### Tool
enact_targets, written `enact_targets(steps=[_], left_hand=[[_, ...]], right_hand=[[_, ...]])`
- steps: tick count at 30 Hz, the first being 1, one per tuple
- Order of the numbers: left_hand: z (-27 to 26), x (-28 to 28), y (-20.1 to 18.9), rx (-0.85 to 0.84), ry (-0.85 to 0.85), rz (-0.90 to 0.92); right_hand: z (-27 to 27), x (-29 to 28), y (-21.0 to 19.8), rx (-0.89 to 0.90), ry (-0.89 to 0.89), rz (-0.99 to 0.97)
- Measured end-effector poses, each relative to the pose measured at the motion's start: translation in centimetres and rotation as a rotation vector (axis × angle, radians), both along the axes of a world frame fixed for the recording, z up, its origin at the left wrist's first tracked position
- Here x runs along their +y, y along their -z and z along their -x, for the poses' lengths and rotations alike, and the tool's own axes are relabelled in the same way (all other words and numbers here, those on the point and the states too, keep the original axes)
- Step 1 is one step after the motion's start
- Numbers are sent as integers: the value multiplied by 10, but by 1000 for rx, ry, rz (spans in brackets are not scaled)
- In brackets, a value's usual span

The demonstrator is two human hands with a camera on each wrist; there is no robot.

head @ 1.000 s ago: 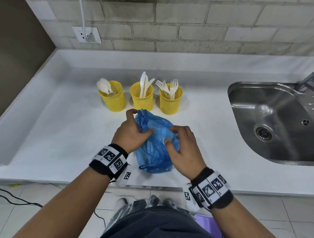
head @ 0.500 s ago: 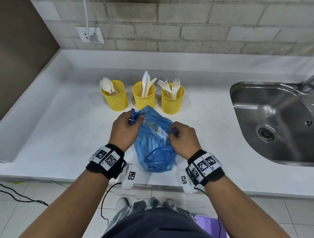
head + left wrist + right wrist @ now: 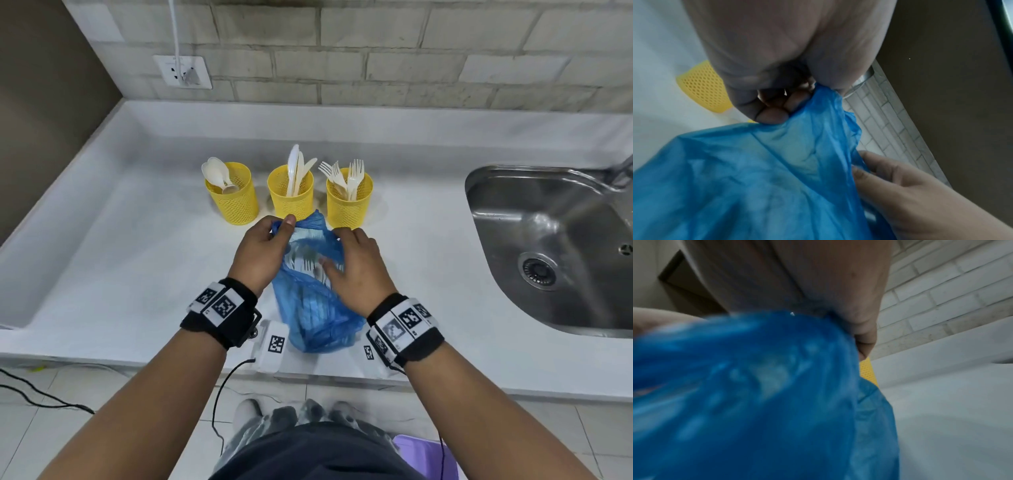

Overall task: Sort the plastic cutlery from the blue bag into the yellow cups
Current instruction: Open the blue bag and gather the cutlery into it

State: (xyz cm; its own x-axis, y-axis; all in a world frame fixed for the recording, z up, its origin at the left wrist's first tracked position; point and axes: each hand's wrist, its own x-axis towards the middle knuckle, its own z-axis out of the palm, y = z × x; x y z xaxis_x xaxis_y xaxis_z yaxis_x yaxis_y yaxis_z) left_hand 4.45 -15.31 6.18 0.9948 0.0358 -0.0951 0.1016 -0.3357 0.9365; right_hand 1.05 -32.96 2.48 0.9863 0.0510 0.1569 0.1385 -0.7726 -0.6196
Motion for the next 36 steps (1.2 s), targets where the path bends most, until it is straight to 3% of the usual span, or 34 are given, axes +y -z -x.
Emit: enact_targets(steps=[2, 5, 8, 11, 14, 17, 19, 21, 25, 30, 32, 36], left_hand=[[-4, 4, -1, 7, 16, -29], [-14, 18, -4, 51, -26, -4], [-25, 27, -5, 157, -150, 152], [-31, 29, -5, 163, -202, 161], [-24, 25, -1, -4, -160, -60], [-12, 22, 1, -313, 81, -505], [-11, 23, 7, -356, 237, -782], [-16, 24, 13, -374, 303, -928], [-25, 25, 7, -451, 299, -927], [-33, 32, -3, -404, 326, -614], [-31, 31, -6, -403, 407, -635], [-32, 34, -3, -445, 502, -853]], right_hand=[[-8, -3, -4, -5, 30, -156], [-20, -18, -13, 137, 107, -373], [-32, -32, -13, 285, 260, -663], [-35, -38, -12, 299, 347, -740], [-30, -35, -15, 258, 264, -677], [-22, -36, -13, 137, -10, -402], [-23, -38, -8, 69, -181, -167], [-28, -41, -6, 89, -246, -24], [-34, -48, -12, 176, -320, 123], [-34, -53, -12, 206, -409, 178], [-36, -51, -12, 140, -377, 163], [-42, -48, -15, 65, -187, -30]])
